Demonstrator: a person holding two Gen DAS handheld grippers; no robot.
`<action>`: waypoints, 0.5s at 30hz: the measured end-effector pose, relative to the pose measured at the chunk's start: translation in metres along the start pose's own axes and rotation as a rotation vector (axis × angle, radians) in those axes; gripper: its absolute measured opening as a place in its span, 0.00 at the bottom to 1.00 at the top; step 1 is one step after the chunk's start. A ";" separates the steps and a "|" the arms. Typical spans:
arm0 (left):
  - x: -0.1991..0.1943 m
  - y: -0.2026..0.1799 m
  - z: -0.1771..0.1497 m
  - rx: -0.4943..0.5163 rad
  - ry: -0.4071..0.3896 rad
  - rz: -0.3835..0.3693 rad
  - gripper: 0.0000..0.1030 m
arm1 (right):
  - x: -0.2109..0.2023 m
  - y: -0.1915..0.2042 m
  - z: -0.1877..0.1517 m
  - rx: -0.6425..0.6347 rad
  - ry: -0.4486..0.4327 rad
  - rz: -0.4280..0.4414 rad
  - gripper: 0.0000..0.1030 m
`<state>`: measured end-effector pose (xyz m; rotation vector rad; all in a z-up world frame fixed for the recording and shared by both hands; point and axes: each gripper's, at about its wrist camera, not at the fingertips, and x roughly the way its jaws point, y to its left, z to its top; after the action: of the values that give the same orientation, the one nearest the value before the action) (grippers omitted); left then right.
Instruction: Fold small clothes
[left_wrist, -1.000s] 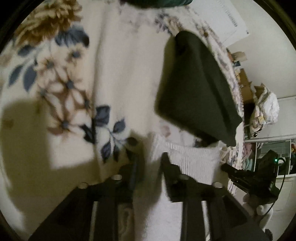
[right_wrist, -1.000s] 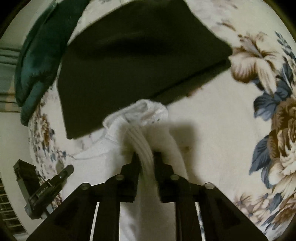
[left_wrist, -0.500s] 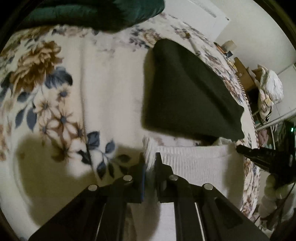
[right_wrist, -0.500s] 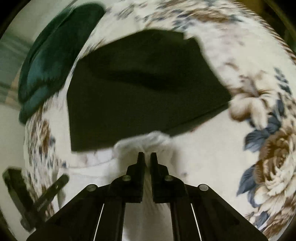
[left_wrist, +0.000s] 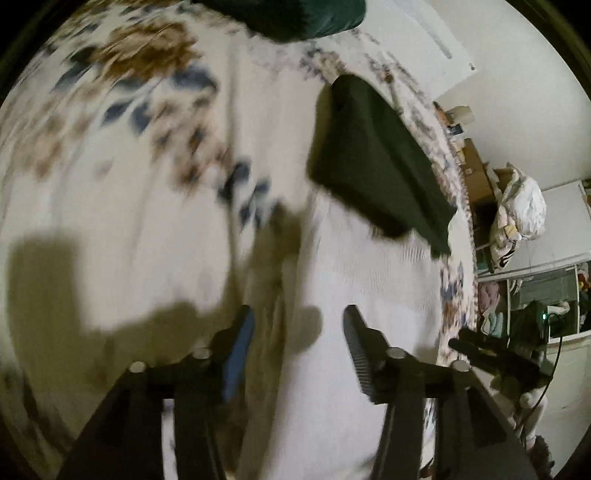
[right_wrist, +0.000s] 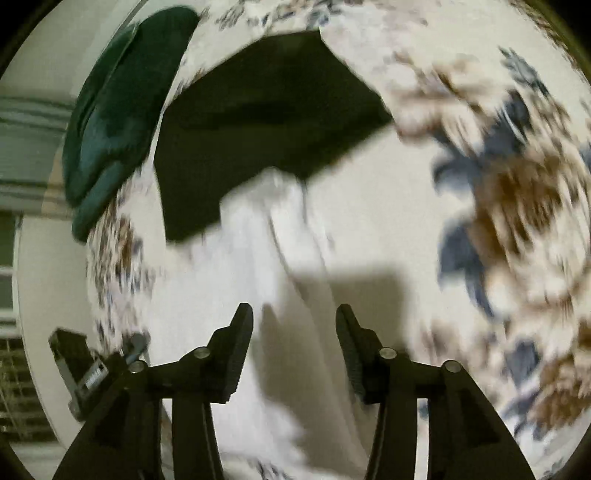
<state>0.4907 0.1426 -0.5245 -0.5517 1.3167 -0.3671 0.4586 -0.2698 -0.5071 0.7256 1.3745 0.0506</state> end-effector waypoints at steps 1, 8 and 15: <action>0.000 0.001 -0.011 -0.010 0.009 -0.006 0.47 | 0.001 -0.005 -0.014 -0.001 0.028 0.008 0.49; 0.007 -0.005 -0.060 -0.038 -0.030 0.022 0.06 | 0.048 -0.027 -0.083 0.059 0.176 0.090 0.45; 0.001 0.013 -0.063 -0.103 -0.058 0.078 0.05 | 0.024 -0.050 -0.087 0.198 0.053 0.106 0.08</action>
<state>0.4288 0.1417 -0.5427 -0.5912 1.3021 -0.2181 0.3677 -0.2601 -0.5541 0.9682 1.4035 0.0174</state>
